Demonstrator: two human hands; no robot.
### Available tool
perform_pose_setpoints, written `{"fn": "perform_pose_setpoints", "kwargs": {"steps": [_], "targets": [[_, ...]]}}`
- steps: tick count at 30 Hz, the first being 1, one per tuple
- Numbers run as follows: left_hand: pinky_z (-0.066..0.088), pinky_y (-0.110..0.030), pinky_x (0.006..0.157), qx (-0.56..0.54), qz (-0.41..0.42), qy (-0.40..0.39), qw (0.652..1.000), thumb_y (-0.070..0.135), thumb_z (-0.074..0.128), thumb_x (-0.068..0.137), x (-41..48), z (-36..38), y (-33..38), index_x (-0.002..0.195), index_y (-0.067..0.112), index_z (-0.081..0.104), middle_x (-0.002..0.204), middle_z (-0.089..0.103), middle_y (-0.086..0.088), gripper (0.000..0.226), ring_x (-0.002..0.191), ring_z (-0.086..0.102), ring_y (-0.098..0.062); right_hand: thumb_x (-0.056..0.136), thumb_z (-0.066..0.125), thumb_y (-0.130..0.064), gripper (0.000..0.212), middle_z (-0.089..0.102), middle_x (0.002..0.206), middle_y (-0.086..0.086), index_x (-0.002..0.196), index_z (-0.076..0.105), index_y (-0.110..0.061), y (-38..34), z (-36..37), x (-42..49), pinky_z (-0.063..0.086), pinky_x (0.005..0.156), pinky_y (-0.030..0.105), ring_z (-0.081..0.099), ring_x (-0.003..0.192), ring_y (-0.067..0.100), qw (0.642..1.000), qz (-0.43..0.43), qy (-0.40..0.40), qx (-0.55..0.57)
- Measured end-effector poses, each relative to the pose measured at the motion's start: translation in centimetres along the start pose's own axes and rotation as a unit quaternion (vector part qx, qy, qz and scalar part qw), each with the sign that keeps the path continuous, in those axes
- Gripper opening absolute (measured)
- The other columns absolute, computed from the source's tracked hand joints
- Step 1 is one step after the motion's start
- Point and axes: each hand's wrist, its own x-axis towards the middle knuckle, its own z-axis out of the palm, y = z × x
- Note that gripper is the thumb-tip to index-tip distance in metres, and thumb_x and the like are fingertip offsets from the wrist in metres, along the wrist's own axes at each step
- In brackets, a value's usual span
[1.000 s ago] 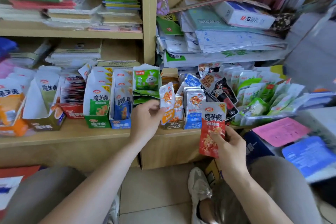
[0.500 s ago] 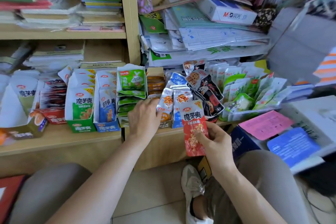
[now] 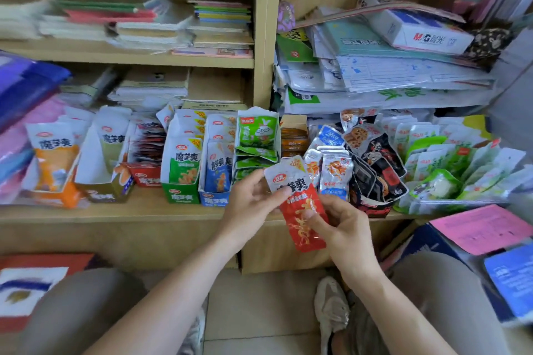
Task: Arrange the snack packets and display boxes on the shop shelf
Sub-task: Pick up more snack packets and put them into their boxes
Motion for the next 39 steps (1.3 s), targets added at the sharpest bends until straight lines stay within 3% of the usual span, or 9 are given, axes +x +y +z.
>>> {"fn": "perform_pose_setpoints", "kwargs": {"steps": [5,9,13,17,23,28,31,34,39], "targets": [[0.053,-0.024,0.056,-0.066,-0.029,0.133,0.989,0.011,0.075,0.088,-1.2,-4.2,0.1,0.104,0.016,0.073,0.084,0.076,0.003,0.016,0.072,0.067,-0.008,0.082,0.073,-0.019,0.023,0.078,0.094,-0.001,0.105,0.072,-0.021,-0.6,4.1,0.4,0.058,0.071,0.028,0.073,0.084,0.013,0.995,0.015,-0.093,0.033],[0.051,-0.021,0.052,-0.125,-0.036,0.239,0.962,0.009,0.076,0.087,-2.3,-8.8,-0.1,0.099,0.014,0.074,0.08,0.073,0.005,0.013,0.068,0.063,-0.008,0.082,0.075,-0.018,0.018,0.075,0.082,0.012,0.099,0.074,-0.012,-0.3,8.3,0.6,0.051,0.054,0.03,0.065,0.066,0.02,0.989,0.016,-0.141,0.033],[0.05,-0.021,0.054,-0.126,-0.039,0.296,0.946,0.011,0.077,0.087,-3.7,-13.0,-0.5,0.104,0.012,0.074,0.084,0.075,-0.002,0.017,0.065,0.062,-0.01,0.086,0.074,-0.005,0.01,0.075,0.075,0.0,0.09,0.074,-0.014,-0.8,12.6,1.9,0.056,0.053,0.031,0.07,0.064,0.014,0.992,-0.008,-0.127,-0.019],[0.055,-0.026,0.062,-0.082,-0.052,0.35,0.932,0.011,0.075,0.089,-5.2,-17.0,-1.4,0.106,0.018,0.073,0.086,0.076,-0.004,0.019,0.069,0.067,-0.013,0.085,0.077,-0.015,0.007,0.07,0.068,-0.011,0.085,0.074,-0.021,-3.0,16.9,5.5,0.055,0.059,0.03,0.068,0.062,0.011,0.971,-0.147,-0.074,-0.174],[0.057,-0.033,0.068,0.001,-0.064,0.338,0.939,0.01,0.074,0.088,-7.3,-19.8,-1.8,0.101,0.025,0.073,0.087,0.073,-0.004,0.02,0.075,0.071,-0.017,0.089,0.068,-0.02,0.023,0.061,0.06,0.007,0.069,0.067,-0.01,-7.3,25.1,11.6,0.041,0.054,0.035,0.052,0.056,0.027,0.858,-0.366,-0.064,-0.354],[0.05,-0.027,0.064,0.074,-0.038,0.327,0.942,0.017,0.077,0.085,-7.5,-21.0,-2.1,0.099,0.03,0.073,0.077,0.073,0.006,0.02,0.072,0.067,-0.011,0.091,0.057,-0.009,0.018,0.068,0.086,0.013,0.091,0.075,-0.012,-5.1,29.8,15.4,0.045,0.066,0.034,0.063,0.083,0.037,0.702,-0.375,-0.235,-0.559],[0.047,-0.016,0.064,0.103,-0.026,0.327,0.939,0.019,0.077,0.085,-7.5,-21.1,-2.0,0.098,0.032,0.072,0.078,0.073,0.009,0.019,0.071,0.065,-0.003,0.091,0.065,-0.012,0.023,0.073,0.106,0.006,0.108,0.078,-0.019,-4.1,30.7,15.1,0.047,0.08,0.03,0.063,0.097,0.031,0.72,-0.302,-0.293,-0.552],[0.045,-0.014,0.062,0.14,-0.023,0.323,0.936,0.021,0.078,0.085,-7.3,-20.9,-1.9,0.096,0.034,0.071,0.077,0.072,0.015,0.019,0.065,0.061,0.003,0.084,0.066,-0.003,0.018,0.068,0.107,0.01,0.099,0.075,-0.008,-3.8,30.7,14.5,0.041,0.079,0.027,0.061,0.102,0.031,0.752,-0.299,-0.307,-0.501],[0.044,-0.015,0.063,0.209,-0.008,0.3,0.931,0.024,0.077,0.085,-7.2,-20.0,-1.5,0.1,0.034,0.071,0.079,0.071,0.018,0.019,0.071,0.062,0.003,0.081,0.068,-0.011,0.044,0.067,0.12,0.012,0.125,0.064,-0.007,-4.6,28.5,13.2,0.05,0.094,0.038,0.06,0.112,0.028,0.73,-0.277,-0.373,-0.5]]}}
